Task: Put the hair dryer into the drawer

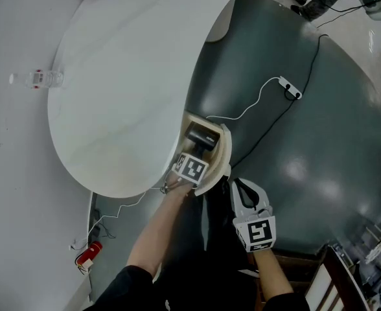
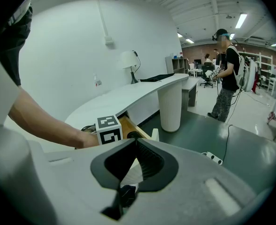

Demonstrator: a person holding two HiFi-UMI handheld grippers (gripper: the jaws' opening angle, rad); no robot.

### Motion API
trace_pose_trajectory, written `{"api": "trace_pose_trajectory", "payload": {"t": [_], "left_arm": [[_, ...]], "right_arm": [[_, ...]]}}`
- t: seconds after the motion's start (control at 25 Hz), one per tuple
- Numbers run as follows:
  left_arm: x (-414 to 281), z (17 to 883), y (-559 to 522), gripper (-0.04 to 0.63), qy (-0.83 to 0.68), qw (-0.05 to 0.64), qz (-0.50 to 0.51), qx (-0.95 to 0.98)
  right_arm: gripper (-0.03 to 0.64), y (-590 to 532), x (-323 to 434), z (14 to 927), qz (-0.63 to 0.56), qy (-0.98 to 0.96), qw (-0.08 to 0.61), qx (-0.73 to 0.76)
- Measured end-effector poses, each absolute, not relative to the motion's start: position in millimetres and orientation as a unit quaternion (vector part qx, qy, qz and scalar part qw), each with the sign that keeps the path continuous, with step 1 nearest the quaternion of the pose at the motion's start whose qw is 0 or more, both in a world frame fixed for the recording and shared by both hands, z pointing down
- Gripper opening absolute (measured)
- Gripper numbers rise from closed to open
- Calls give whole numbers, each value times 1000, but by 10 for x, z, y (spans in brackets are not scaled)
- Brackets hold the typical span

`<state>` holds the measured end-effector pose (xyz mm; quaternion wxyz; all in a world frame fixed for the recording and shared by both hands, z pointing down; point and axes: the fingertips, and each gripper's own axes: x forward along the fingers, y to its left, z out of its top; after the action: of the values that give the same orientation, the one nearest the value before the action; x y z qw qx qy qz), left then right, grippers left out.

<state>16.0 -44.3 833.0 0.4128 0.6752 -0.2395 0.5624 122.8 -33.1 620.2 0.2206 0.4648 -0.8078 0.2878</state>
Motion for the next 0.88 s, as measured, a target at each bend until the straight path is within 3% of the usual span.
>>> {"api": "trace_pose_trajectory", "payload": {"t": [0.88], "left_arm": [[177, 8362, -572, 216, -257, 403, 559, 677]], "right_arm": [[5, -310, 1269, 6292, 290, -804, 229, 465]]}}
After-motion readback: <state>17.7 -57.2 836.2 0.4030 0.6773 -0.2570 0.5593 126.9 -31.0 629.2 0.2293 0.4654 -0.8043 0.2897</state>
